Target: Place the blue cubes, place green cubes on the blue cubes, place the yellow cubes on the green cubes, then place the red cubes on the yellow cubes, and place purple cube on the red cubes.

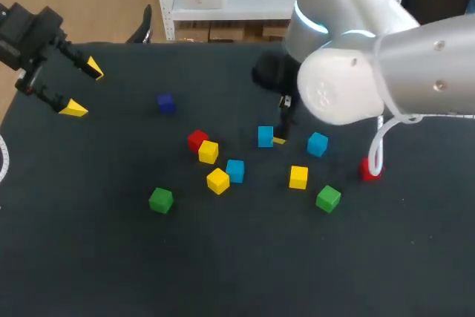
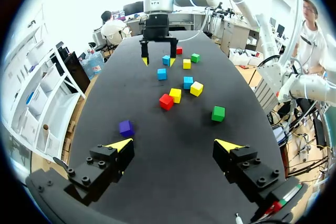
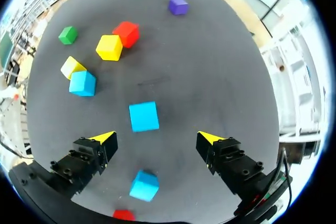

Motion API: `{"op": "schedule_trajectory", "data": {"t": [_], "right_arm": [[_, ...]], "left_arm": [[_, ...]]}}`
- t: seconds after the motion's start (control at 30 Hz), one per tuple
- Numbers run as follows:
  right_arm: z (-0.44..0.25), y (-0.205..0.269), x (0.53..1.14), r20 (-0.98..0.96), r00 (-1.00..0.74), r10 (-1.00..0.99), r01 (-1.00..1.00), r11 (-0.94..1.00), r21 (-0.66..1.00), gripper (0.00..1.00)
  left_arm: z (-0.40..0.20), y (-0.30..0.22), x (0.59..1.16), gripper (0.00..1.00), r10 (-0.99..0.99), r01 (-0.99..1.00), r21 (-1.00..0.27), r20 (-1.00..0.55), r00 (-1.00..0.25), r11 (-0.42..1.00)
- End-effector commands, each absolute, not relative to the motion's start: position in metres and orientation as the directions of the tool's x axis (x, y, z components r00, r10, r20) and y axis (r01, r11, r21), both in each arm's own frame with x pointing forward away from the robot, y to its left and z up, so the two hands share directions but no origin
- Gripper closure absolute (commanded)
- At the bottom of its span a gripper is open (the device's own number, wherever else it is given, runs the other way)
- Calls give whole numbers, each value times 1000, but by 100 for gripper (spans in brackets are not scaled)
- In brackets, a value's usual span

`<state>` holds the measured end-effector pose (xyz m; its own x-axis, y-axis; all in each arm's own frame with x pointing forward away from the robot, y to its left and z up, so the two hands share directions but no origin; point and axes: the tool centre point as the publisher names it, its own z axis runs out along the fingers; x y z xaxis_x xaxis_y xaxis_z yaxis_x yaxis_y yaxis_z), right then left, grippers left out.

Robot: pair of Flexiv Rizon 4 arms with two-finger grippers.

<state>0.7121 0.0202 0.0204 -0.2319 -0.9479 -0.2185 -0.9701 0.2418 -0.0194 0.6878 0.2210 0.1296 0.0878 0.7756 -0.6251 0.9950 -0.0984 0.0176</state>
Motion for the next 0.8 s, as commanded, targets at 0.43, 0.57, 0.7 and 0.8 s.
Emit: {"op": "schedule_trajectory", "data": {"t": [0.43, 0.57, 0.7, 0.8], "right_arm": [[56, -40, 682, -252, -420, -872, -893, 447, -56, 0], [56, -45, 679, -261, -453, -852, -874, 482, -57, 0], [52, -48, 676, -270, -487, -830, -855, 517, -46, 0], [48, -48, 673, -268, -498, -825, -849, 527, -43, 0]], "left_arm": [[129, 221, 688, 0, 776, 995, 18, -625, 89, -100], [129, 221, 688, 0, 776, 995, 18, -625, 89, -100], [129, 221, 688, 0, 776, 995, 18, -625, 89, -100], [129, 221, 688, 0, 776, 995, 18, -625, 89, -100]]}}
